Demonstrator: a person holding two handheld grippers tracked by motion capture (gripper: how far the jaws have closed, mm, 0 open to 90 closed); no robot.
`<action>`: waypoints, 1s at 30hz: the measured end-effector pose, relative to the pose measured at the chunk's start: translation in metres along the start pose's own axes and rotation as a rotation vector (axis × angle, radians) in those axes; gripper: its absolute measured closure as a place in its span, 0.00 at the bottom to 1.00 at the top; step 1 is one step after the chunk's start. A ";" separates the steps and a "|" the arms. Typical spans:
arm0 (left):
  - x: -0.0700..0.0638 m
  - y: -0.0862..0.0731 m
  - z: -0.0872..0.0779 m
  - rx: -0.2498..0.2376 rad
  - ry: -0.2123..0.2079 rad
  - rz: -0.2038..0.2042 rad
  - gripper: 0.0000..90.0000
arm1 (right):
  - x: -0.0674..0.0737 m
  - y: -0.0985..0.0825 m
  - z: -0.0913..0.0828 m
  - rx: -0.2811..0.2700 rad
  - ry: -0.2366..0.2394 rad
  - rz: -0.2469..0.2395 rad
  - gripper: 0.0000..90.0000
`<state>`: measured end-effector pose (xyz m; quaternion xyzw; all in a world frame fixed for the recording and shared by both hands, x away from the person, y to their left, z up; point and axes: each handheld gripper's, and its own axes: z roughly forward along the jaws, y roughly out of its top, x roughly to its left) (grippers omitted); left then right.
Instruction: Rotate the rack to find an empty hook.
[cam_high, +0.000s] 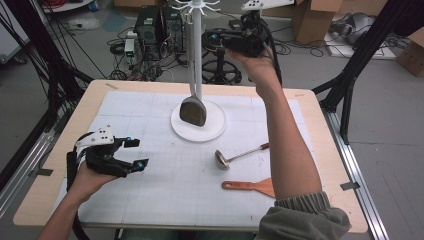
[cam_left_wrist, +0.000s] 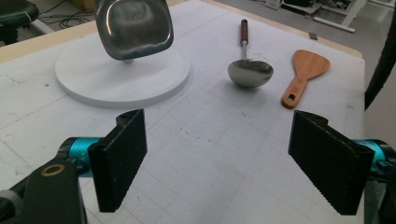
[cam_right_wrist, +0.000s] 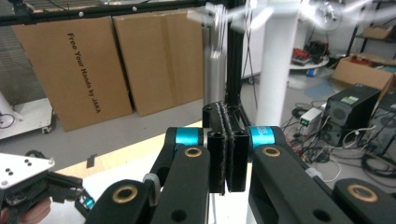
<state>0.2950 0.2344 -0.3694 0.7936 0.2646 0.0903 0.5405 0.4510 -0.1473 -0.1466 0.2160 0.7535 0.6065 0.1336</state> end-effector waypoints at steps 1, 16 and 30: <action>0.000 0.000 0.000 0.000 -0.001 0.000 0.22 | -0.001 0.003 -0.002 -0.004 -0.003 0.001 1.00; 0.000 0.000 0.001 0.003 -0.005 0.002 0.22 | -0.003 0.027 -0.001 -0.035 -0.026 -0.022 1.00; 0.000 0.000 0.001 0.003 -0.006 0.004 0.22 | 0.002 0.028 0.006 -0.022 -0.050 -0.033 1.00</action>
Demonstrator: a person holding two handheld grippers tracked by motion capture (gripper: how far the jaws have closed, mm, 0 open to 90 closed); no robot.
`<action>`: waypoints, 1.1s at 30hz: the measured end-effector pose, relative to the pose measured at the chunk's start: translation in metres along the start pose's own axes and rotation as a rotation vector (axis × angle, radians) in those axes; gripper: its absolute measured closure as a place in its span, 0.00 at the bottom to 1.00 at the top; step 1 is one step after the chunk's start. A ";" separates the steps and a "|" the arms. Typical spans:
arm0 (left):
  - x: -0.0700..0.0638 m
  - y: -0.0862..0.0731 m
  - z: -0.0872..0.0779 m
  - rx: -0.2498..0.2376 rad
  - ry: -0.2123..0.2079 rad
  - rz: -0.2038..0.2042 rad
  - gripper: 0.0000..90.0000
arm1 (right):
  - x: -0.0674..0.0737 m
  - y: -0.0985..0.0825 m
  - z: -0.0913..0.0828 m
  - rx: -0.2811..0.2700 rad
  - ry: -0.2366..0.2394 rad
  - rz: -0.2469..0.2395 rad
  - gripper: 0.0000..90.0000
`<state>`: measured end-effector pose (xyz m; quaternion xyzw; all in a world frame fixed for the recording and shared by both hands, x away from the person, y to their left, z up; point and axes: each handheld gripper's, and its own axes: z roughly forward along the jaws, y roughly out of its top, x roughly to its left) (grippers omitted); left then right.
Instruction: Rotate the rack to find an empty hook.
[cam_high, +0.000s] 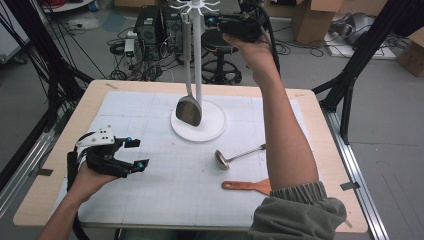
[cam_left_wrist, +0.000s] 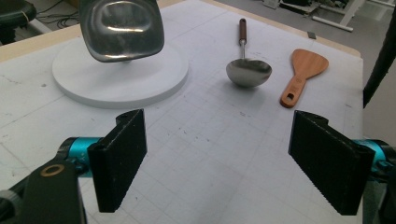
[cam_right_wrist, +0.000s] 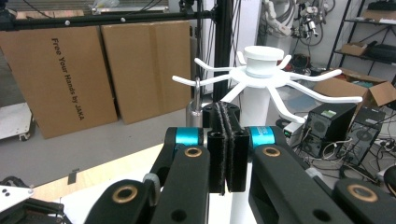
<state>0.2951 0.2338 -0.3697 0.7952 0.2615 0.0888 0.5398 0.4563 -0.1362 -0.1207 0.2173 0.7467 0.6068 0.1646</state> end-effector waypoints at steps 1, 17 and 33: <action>0.000 0.000 0.000 0.000 0.000 0.000 0.22 | 0.001 0.000 0.001 -0.002 -0.002 -0.001 1.00; -0.001 0.000 0.001 0.002 -0.002 0.003 0.22 | 0.015 0.005 0.016 0.013 -0.023 -0.038 1.00; -0.001 0.000 0.001 -0.001 -0.003 0.001 0.22 | 0.025 0.006 0.025 0.015 -0.031 -0.044 1.00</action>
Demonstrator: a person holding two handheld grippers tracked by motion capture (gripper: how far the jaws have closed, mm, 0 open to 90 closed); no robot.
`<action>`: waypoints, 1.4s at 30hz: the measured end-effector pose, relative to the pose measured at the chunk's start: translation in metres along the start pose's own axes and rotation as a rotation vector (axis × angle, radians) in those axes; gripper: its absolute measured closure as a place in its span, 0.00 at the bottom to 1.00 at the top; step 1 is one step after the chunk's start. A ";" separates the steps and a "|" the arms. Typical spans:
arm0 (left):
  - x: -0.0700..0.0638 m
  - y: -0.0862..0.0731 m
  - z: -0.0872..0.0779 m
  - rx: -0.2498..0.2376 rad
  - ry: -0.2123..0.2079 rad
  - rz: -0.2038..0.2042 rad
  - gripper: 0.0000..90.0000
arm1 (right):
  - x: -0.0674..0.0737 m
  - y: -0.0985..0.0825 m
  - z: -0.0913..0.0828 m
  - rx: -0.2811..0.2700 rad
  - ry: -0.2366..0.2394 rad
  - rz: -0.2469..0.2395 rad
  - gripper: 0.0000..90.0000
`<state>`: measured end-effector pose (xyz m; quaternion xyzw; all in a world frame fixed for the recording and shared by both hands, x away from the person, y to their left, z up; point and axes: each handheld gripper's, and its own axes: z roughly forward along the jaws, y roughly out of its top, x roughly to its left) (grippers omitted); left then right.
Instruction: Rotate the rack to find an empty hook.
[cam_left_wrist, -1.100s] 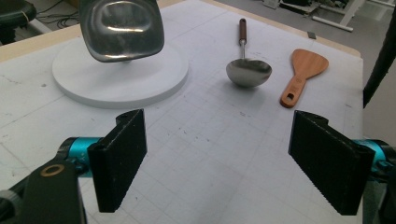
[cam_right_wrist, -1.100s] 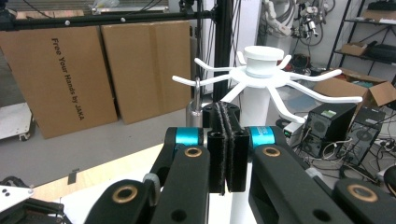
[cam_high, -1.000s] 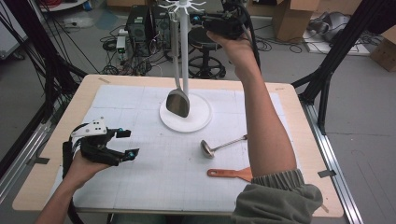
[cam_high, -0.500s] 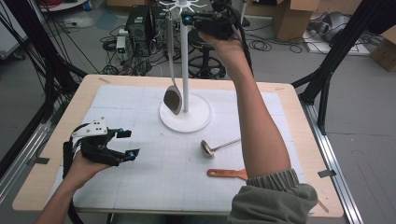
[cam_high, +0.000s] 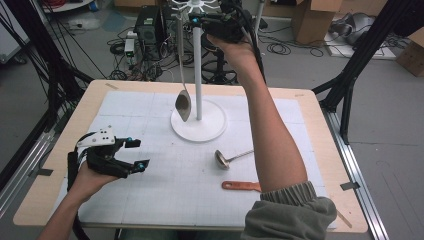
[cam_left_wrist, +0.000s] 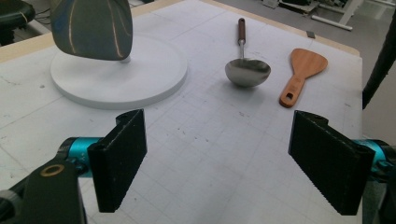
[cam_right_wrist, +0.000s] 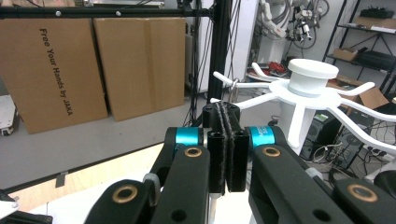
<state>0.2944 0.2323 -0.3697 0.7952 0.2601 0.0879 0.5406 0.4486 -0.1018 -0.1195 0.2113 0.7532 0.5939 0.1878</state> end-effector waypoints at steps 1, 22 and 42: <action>0.000 0.000 0.000 -0.001 -0.001 0.000 0.22 | 0.000 0.000 0.000 -0.001 0.000 -0.001 1.00; 0.001 0.000 -0.001 -0.002 0.005 0.004 0.22 | 0.001 -0.016 -0.020 -0.012 0.039 0.000 1.00; 0.001 0.000 0.000 0.005 0.010 0.009 0.22 | -0.001 -0.064 -0.054 0.000 0.057 0.052 0.75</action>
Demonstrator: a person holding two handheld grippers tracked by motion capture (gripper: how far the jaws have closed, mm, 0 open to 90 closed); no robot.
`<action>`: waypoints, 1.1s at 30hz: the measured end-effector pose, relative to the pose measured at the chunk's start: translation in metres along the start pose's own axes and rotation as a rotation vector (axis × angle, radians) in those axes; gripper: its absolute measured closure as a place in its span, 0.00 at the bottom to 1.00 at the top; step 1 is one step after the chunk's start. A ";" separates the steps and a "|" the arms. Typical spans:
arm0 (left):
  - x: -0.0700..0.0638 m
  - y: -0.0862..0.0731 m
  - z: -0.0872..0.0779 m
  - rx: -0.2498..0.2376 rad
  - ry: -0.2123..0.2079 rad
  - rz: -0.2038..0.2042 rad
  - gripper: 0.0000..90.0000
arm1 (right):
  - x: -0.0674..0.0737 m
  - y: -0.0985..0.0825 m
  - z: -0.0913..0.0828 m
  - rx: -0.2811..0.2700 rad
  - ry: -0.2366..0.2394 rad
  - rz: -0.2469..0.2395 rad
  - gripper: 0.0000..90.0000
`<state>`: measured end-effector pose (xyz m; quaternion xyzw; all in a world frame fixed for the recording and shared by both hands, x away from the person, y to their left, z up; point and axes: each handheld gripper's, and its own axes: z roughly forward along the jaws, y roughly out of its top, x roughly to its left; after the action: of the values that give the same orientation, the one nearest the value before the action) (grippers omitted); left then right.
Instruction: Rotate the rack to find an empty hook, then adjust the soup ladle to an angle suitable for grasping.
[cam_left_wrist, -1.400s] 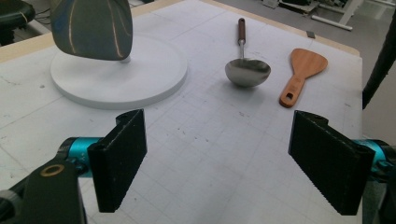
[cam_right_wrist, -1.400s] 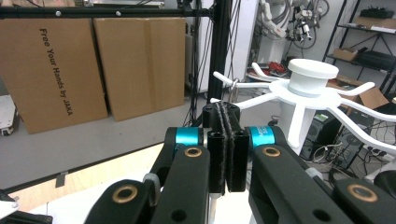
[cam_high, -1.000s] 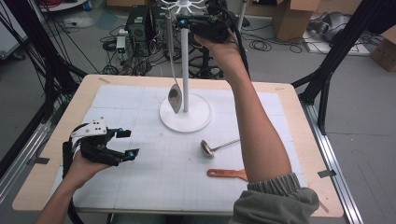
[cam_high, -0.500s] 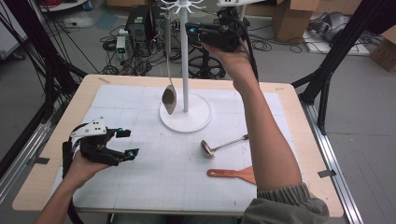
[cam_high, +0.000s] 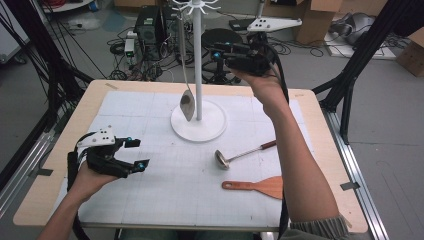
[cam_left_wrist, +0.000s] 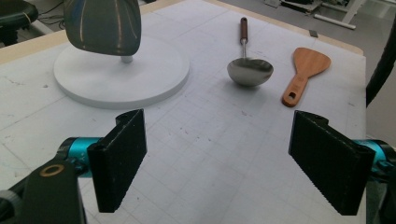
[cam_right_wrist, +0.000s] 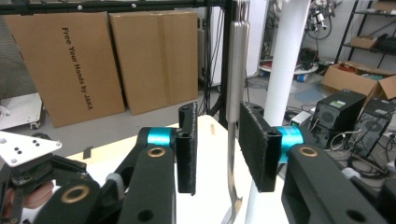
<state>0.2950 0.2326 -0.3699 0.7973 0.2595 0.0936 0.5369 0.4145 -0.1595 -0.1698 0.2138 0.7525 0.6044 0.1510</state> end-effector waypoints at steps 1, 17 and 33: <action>0.000 0.000 0.000 0.000 0.000 0.001 0.22 | 0.000 0.000 0.000 0.000 0.000 0.000 0.75; -0.001 0.000 0.002 0.002 0.003 -0.004 0.21 | 0.008 -0.029 -0.017 0.034 0.007 0.010 0.62; -0.002 0.000 0.003 0.011 0.002 0.007 0.21 | 0.014 -0.082 -0.032 0.095 0.006 0.052 0.59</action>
<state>0.2943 0.2290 -0.3710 0.8012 0.2577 0.0950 0.5317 0.3751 -0.1941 -0.2423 0.2385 0.7748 0.5725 0.1226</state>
